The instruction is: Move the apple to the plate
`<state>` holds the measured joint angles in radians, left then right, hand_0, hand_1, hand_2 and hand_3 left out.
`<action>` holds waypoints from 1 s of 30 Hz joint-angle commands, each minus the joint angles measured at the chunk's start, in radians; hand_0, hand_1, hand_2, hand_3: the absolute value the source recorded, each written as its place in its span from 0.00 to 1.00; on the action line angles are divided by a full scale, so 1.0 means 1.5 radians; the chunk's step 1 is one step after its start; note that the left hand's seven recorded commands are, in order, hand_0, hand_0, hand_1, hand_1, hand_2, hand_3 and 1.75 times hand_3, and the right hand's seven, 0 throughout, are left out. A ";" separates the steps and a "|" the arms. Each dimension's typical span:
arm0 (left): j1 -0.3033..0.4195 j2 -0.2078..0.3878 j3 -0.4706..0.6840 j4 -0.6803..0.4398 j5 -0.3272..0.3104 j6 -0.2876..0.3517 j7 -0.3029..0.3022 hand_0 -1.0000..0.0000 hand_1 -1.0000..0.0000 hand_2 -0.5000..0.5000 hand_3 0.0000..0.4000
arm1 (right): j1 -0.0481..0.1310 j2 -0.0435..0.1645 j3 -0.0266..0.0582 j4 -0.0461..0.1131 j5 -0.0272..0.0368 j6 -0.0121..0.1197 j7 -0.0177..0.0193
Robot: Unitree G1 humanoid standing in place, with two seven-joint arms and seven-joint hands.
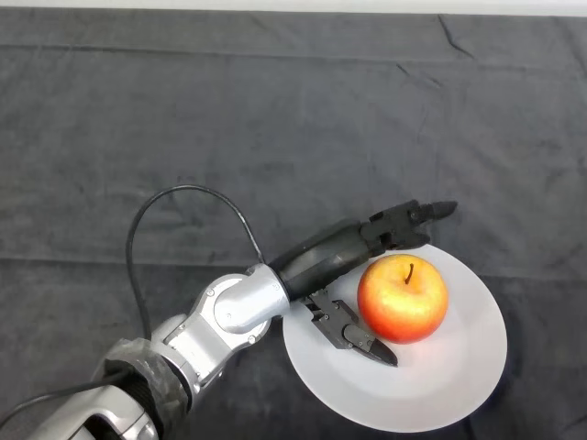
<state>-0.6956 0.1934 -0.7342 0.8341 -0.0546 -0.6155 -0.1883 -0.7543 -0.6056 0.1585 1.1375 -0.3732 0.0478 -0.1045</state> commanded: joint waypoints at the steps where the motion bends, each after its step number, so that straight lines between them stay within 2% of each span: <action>1: -0.005 0.016 -0.021 0.068 0.025 0.026 0.001 1.00 1.00 0.50 0.00 | 0.022 -0.001 -0.0058 0.011 0.0045 0.003 0.0030; 9: -0.015 0.023 -0.007 0.067 0.017 0.026 -0.010 1.00 1.00 0.50 0.00 | 0.021 -0.001 -0.0057 0.012 0.0044 0.003 0.0028; 17: -0.022 0.043 0.038 0.043 -0.011 0.028 -0.031 1.00 1.00 0.50 0.00 | 0.021 0.000 -0.0057 0.012 0.0044 0.002 0.0027; 30: -0.007 0.060 0.112 -0.029 -0.030 0.015 -0.003 1.00 1.00 0.50 0.00 | 0.022 0.000 -0.0058 0.011 0.0046 0.003 0.0027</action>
<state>-0.7039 0.2732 -0.5675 0.8334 -0.0713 -0.5931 -0.1989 -0.7544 -0.6065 0.1578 1.1374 -0.3731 0.0475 -0.1045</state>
